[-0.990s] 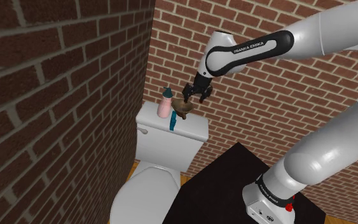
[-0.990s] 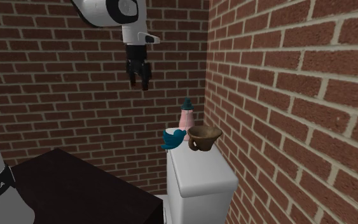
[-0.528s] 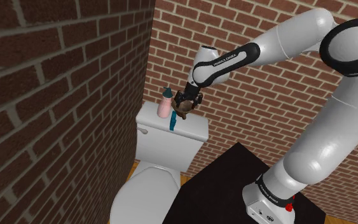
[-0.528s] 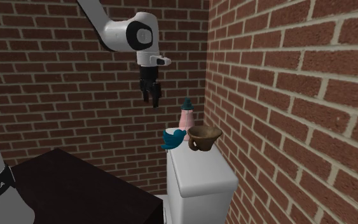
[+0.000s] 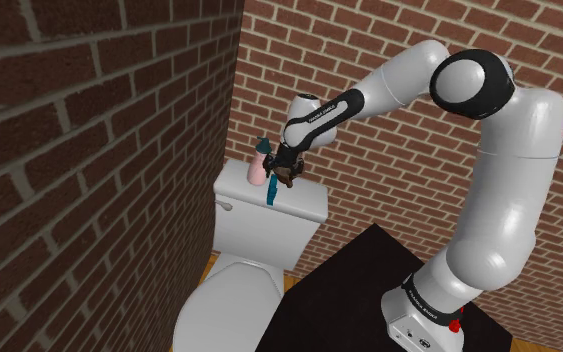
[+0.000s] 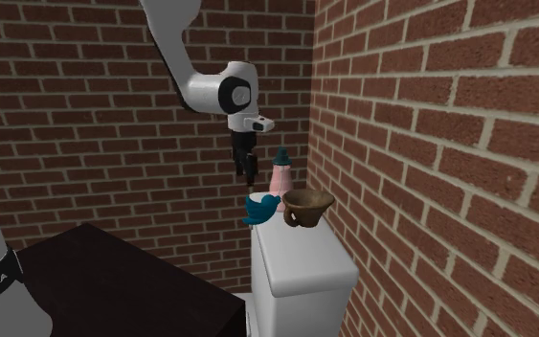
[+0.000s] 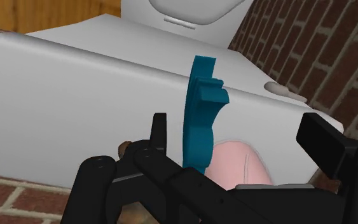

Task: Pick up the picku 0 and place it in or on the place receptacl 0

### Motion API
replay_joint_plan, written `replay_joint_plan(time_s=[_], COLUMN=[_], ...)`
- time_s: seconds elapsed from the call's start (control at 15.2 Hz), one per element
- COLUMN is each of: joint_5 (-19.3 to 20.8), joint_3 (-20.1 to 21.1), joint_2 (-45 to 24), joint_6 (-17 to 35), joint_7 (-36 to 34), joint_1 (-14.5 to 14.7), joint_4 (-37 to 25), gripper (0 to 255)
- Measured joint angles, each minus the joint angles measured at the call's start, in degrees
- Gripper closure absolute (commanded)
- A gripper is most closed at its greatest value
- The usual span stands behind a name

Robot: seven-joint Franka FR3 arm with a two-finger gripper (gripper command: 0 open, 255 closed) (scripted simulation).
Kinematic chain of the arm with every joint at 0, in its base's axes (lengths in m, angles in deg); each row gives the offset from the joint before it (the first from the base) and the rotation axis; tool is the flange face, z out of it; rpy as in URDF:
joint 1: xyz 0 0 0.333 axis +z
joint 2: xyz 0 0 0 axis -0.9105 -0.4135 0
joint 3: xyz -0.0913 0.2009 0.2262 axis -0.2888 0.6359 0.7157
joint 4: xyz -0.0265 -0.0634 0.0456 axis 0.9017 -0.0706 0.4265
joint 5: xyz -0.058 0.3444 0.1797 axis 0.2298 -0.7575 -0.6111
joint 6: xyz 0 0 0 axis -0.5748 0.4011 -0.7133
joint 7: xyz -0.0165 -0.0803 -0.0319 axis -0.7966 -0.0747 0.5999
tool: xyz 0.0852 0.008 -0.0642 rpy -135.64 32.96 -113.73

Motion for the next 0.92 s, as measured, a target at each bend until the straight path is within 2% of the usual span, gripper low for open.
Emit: replay_joint_plan(time_s=[0.26,0.46,0.92], joint_5=[-0.1,-0.23,-0.12], joint_3=[-1.64,-2.19,-2.45], joint_2=[-8.38,-12.19,-16.72], joint_6=[1.94,2.71,5.41], joint_7=[-2.95,-3.74,-3.84], joint_1=[0.37,0.38,0.46], joint_4=[-6.13,-9.02,-10.84], gripper=[0,0,0])
